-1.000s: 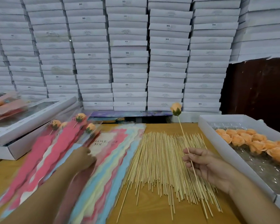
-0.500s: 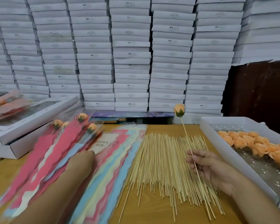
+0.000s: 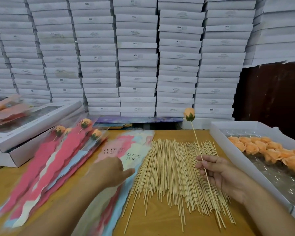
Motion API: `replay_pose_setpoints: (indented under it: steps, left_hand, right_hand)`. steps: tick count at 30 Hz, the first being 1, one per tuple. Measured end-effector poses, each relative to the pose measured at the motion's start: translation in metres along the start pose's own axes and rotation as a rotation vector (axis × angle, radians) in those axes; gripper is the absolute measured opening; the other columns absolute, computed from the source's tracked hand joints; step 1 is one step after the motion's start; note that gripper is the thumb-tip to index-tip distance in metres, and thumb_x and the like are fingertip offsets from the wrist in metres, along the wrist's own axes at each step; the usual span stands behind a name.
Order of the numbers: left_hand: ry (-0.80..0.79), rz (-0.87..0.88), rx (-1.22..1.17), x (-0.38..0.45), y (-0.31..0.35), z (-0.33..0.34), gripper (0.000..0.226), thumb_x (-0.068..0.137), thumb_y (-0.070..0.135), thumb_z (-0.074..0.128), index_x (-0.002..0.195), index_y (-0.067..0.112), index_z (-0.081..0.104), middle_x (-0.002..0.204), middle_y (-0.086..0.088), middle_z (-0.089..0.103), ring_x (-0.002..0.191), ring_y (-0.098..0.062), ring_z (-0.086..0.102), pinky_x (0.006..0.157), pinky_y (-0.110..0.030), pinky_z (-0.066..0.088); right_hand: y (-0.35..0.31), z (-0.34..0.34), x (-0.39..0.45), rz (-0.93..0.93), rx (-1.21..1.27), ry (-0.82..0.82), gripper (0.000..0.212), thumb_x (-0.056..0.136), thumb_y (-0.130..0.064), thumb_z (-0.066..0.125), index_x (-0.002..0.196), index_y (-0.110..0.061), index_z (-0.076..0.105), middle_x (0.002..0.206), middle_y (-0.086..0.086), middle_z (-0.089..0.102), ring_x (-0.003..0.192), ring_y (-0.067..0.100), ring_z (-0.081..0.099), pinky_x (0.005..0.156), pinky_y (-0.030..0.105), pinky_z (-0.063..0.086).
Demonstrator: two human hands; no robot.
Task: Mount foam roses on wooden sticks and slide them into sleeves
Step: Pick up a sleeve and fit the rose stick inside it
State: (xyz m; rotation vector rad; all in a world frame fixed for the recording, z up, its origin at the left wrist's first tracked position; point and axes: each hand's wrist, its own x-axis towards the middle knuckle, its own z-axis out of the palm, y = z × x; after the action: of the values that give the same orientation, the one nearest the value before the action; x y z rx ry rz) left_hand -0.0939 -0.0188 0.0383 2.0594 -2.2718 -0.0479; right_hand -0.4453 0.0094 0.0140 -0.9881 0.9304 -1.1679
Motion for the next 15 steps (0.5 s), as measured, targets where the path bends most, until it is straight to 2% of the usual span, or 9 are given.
replay_pose_setpoints:
  steps: [2,6,8,11,13,15]
  left_hand:
    - [0.027,-0.056,0.037,0.003,0.000,0.001,0.053,0.094,0.069,0.043,0.095,0.020,0.062,0.089,0.003,0.064,0.076,-0.013,0.057,0.068,-0.028,0.047]
    - [-0.011,-0.142,0.034,0.006,-0.004,0.007,0.059,0.088,0.070,0.054,0.119,0.020,0.055,0.106,0.004,0.061,0.092,-0.013,0.057,0.067,-0.025,0.041]
    - [-0.029,-0.161,-0.006,0.009,-0.006,0.009,0.069,0.082,0.072,0.061,0.128,0.020,0.050,0.119,0.002,0.061,0.101,-0.015,0.057,0.077,-0.027,0.047]
    - [-0.051,-0.182,-0.048,0.015,-0.010,0.008,0.078,0.077,0.072,0.068,0.131,0.018,0.050,0.122,0.000,0.061,0.105,-0.018,0.058,0.088,-0.031,0.051]
    - [-0.064,-0.184,-0.090,0.018,-0.012,0.007,0.080,0.075,0.068,0.073,0.132,0.017,0.051,0.123,-0.001,0.061,0.108,-0.019,0.058,0.089,-0.030,0.050]
    - [-0.064,-0.203,-0.169,0.020,-0.013,0.007,0.081,0.075,0.059,0.078,0.137,0.017,0.049,0.133,-0.003,0.059,0.115,-0.020,0.057,0.089,-0.029,0.046]
  right_hand:
    - [0.000,0.000,0.000,-0.001,0.000,0.003,0.042,0.077,-0.006,0.067,0.118,0.000,0.063,0.091,0.016,0.072,0.068,0.018,0.069,0.059,0.026,0.058]
    - [0.001,0.000,0.001,0.003,0.000,0.010,0.042,0.076,-0.006,0.067,0.117,0.000,0.064,0.091,0.016,0.073,0.068,0.018,0.069,0.059,0.026,0.058]
    - [0.000,0.000,0.001,0.002,0.004,0.012,0.042,0.076,-0.006,0.068,0.117,0.000,0.064,0.090,0.016,0.073,0.068,0.018,0.069,0.058,0.025,0.058]
    - [0.000,0.000,0.001,0.001,0.006,0.009,0.041,0.076,-0.006,0.068,0.117,0.000,0.064,0.090,0.016,0.073,0.068,0.018,0.069,0.058,0.026,0.058]
    - [0.000,0.000,0.000,0.002,0.007,0.004,0.041,0.076,-0.006,0.068,0.116,0.000,0.064,0.090,0.016,0.073,0.067,0.018,0.069,0.059,0.026,0.058]
    - [0.000,0.001,-0.001,-0.001,0.005,0.001,0.041,0.075,-0.006,0.068,0.115,0.000,0.065,0.090,0.016,0.073,0.067,0.018,0.069,0.059,0.025,0.058]
